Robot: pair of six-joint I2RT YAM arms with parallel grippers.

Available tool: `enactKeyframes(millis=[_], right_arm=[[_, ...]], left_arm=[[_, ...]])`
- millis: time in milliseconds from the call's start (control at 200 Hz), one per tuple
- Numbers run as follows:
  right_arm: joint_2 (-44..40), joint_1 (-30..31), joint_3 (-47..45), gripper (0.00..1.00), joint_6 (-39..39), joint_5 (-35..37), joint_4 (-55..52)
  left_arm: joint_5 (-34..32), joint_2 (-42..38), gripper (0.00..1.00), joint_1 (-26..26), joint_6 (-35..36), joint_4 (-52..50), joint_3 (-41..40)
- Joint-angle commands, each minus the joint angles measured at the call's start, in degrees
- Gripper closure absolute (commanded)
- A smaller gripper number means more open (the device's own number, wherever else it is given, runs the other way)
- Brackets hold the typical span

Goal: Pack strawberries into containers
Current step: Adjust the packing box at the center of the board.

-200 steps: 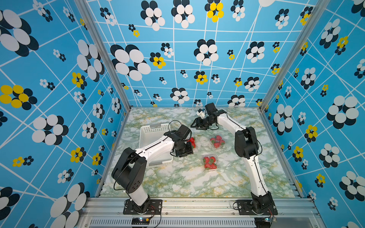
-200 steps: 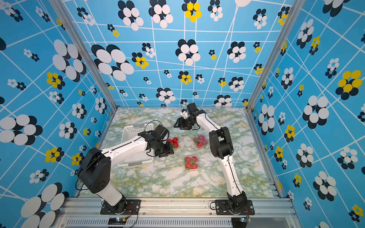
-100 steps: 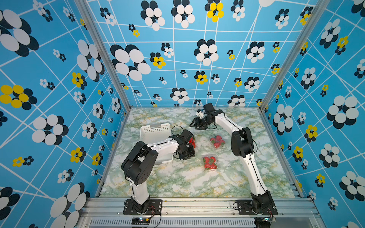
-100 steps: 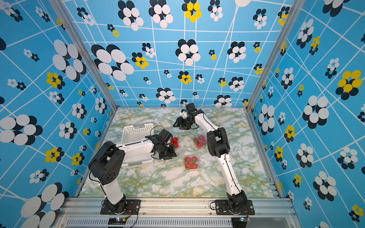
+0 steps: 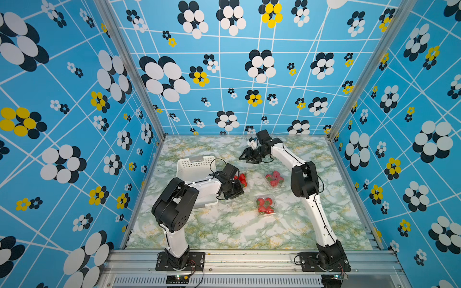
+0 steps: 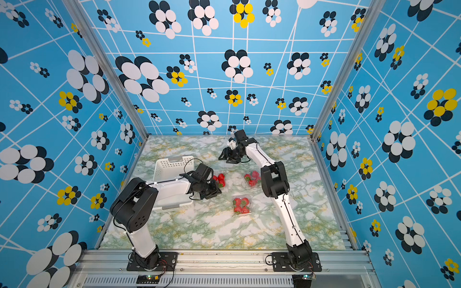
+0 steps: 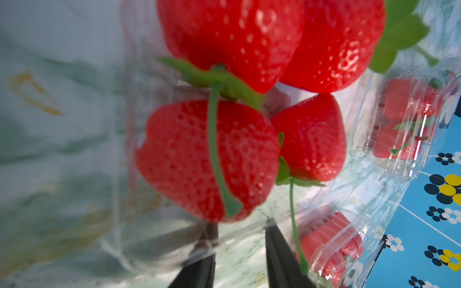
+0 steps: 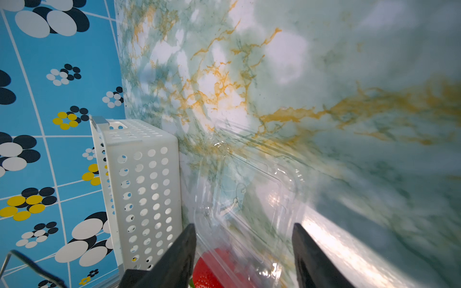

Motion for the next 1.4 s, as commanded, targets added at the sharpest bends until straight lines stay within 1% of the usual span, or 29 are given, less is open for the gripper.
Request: enactKeyframes(millis=[0,330,370,490,630,755,770,880,989,1049,1149,1234,1399], right_arm=[[2.0,0.0,1.2,0.38,-0.1,0.7,-1.8],[4.4,-0.1,3.8,0.38,0.0,0.6,-2.5],[5.0,0.0,4.6,0.38,0.1,0.4,-2.7],[6.1,0.0,5.3,0.38,1.0,-0.3,-1.4],[8.1,0.0,8.2,0.39,1.7,-1.1,-1.3],[9.4,0.0,9.0,0.46,2.8,-2.8,-0.1],[9.4,0.0,9.0,0.47,2.8,-2.8,-0.2],[9.4,0.0,8.6,0.58,2.2,-2.6,-0.6],[8.5,0.0,7.8,0.65,1.1,-2.1,-1.3],[7.2,0.0,5.7,0.67,0.7,-1.5,-0.4],[5.3,0.0,2.4,0.73,0.3,-0.3,1.0],[4.3,0.0,0.7,0.77,-0.1,0.4,1.1],[2.3,0.0,-2.1,0.83,-0.9,1.2,1.9]], left_arm=[[-1.9,2.2,0.66,0.8,-1.1,-1.4,-1.8],[-2.6,2.3,0.66,3.5,-3.0,0.3,-4.2],[-2.7,3.3,0.66,3.9,-3.2,0.1,-4.4],[-2.9,2.8,0.66,4.4,-3.4,-0.1,-5.1],[-3.0,2.7,0.66,5.7,-3.9,0.0,-6.7],[-3.4,2.7,0.66,7.0,-4.0,-0.2,-7.5],[-3.4,1.7,0.66,7.2,-4.0,-0.3,-7.6],[-3.7,0.7,0.66,8.1,-3.7,-0.1,-8.4],[-3.7,0.7,0.66,8.7,-3.5,-0.4,-8.6],[-3.5,0.9,0.66,8.7,-3.5,-0.1,-8.5],[-3.3,1.5,0.66,8.8,-3.3,-0.3,-7.8],[-3.2,2.0,0.66,8.9,-3.3,-0.3,-7.6],[-3.1,2.2,0.67,9.1,-3.3,0.1,-7.5]])
